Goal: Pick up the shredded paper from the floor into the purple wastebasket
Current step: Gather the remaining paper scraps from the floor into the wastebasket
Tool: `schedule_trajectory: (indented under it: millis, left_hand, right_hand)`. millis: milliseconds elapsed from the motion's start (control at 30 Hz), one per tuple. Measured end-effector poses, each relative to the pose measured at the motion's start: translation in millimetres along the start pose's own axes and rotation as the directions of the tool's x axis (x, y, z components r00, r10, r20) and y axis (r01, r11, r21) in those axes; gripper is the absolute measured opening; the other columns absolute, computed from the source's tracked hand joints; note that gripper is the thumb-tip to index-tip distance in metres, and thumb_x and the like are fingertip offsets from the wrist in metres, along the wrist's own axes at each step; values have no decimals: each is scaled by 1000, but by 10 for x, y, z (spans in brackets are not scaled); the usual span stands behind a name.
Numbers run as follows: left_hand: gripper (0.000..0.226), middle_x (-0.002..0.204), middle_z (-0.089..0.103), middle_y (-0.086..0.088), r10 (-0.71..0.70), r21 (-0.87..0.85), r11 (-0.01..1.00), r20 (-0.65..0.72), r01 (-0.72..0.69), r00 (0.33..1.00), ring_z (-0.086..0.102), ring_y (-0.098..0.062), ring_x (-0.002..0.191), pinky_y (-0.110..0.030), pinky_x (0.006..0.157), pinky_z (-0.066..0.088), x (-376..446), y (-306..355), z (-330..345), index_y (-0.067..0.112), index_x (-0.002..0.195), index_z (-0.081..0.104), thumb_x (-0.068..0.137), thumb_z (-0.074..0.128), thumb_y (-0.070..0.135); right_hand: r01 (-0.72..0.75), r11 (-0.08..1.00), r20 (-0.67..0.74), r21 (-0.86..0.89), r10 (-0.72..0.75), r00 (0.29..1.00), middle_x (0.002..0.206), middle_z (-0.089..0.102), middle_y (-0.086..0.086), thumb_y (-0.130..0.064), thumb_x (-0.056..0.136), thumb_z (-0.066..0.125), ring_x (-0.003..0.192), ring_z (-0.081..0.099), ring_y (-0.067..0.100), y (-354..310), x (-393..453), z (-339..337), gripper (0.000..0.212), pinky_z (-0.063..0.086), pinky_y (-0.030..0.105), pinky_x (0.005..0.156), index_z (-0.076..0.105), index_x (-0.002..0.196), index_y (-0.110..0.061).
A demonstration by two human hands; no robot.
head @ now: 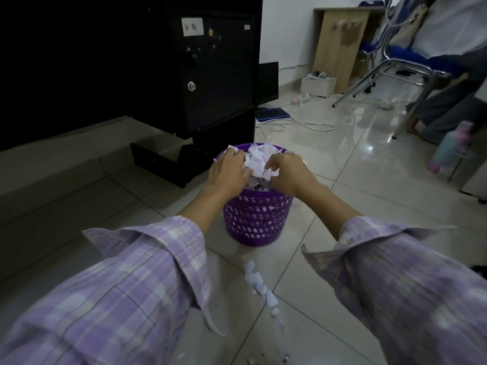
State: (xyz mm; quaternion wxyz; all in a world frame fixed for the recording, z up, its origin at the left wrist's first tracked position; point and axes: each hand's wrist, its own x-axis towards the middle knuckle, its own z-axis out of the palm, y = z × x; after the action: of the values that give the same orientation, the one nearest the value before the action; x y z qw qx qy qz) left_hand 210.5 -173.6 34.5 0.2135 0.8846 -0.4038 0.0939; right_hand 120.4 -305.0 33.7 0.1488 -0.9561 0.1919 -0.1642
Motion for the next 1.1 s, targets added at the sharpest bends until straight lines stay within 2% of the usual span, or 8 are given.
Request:
schedule_trajectory:
  millis: [167,267,433,667,767,867,1000,1100]
  left_hand:
    - [19,112,55,-7,44,-78,996,-104,-53,994,54,-24,102,-37,77,45,-445,18,77,8,106,58,94,48,20]
    - [17,106,59,-6,15,-129,991,-79,-25,997,56,-23,96,-36,75,46,-734,-8,236,8,100,60,94,48,18]
    - [18,104,63,-11,-77,-120,988,168,98,983,58,-23,87,-28,67,40,-1317,-143,695,4,98,61,94,46,14]
    - [31,126,53,-11,-166,-55,975,471,217,866,54,-25,113,-30,90,47,-1931,-430,1302,7,123,54,94,48,16]
    - [34,129,49,-10,-191,-41,968,515,246,836,52,-25,115,-32,92,47,-2073,-499,1442,8,126,52,94,49,18]
    - [35,129,47,-10,-174,-48,971,535,235,827,53,-24,116,-34,93,47,-2170,-545,1513,8,127,51,94,48,18]
    - [37,132,43,-9,-141,-34,981,542,189,829,47,-23,121,-38,96,45,-2305,-555,1539,8,131,46,94,47,18]
    - [41,135,40,-7,-79,-44,991,550,123,832,44,-22,122,-36,97,44,-2445,-498,1530,9,134,43,94,47,15]
  right_hand:
    - [-29,996,5,86,29,1000,108,64,7,-2,80,60,96,60,24,5,-396,27,25,54,39,84,66,103,-11]
    - [-74,992,80,100,66,995,101,65,5,1,80,59,91,61,23,52,-646,172,23,53,33,79,67,99,-10]
    - [-167,981,283,99,133,950,106,66,6,-3,81,61,96,61,22,248,-1074,743,18,51,29,82,66,88,-19]
    - [-197,979,500,-57,199,843,131,56,9,-18,89,59,119,52,25,489,-1473,1650,39,45,34,98,55,128,-12]
    - [-149,982,534,-113,187,825,137,49,11,-26,92,56,122,48,30,530,-1585,1950,48,43,37,100,45,137,-14]
    - [-31,984,581,-174,128,804,145,39,10,-21,93,53,126,39,35,543,-1699,2078,51,42,41,101,38,142,-16]
    - [93,985,545,-142,-1,839,141,45,7,-11,96,46,121,43,30,513,-1887,2111,43,44,37,96,46,138,-20]
    - [164,983,536,-85,-94,839,127,54,7,-14,96,50,113,54,24,454,-2074,2077,35,47,30,91,58,128,-23]
